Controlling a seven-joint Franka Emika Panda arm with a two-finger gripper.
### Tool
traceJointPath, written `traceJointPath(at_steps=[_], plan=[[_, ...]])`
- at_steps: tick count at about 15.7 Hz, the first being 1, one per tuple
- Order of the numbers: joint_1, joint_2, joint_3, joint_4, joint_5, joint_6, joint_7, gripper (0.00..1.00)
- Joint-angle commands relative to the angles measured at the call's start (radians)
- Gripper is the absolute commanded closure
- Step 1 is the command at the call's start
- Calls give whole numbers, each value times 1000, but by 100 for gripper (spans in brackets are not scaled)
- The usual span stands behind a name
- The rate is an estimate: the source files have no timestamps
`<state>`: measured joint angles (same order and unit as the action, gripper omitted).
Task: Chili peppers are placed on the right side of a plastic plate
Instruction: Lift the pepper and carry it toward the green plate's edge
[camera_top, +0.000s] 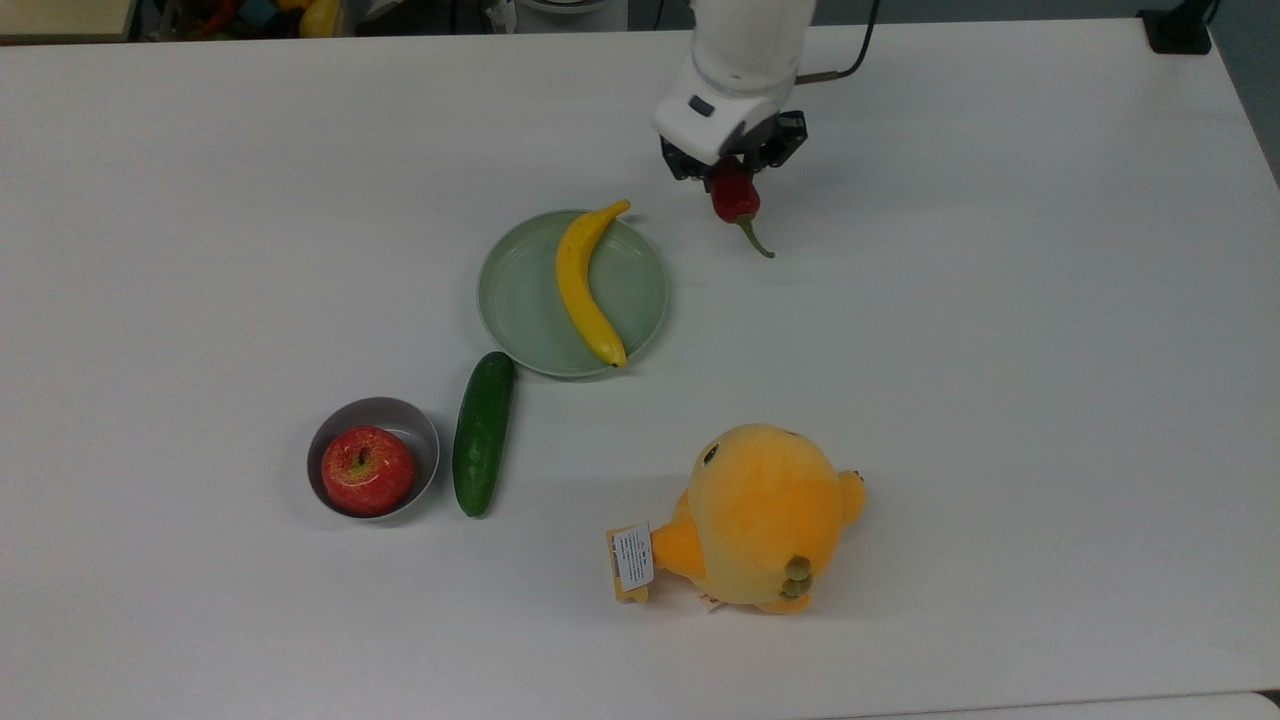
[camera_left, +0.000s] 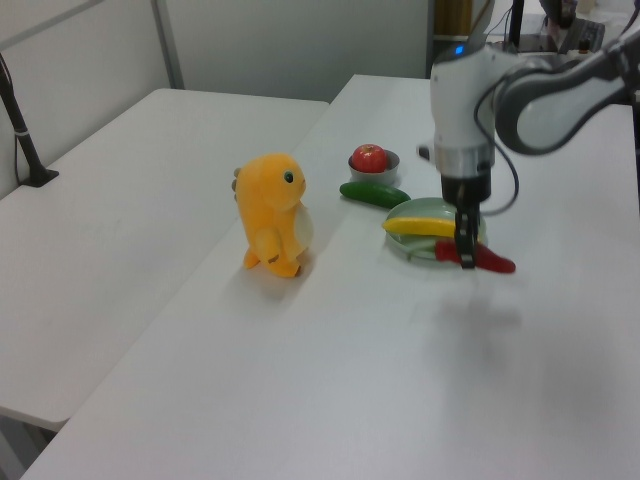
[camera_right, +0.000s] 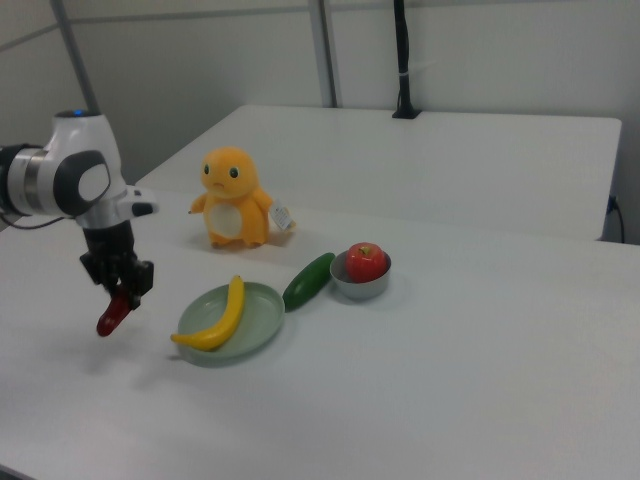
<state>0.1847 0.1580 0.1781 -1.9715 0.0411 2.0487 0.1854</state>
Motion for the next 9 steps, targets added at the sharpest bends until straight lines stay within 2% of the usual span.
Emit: traceJointPath(at_steps=[1, 4, 8, 9], plan=[[-66, -26, -9, 13, -7, 14, -30, 91], [-112, -26, -41, 16, -12, 15, -67, 91], [-143, -25, -123, 16, -13, 24, -116, 91], [-154, -32, -158, 16, -12, 53, -139, 91]])
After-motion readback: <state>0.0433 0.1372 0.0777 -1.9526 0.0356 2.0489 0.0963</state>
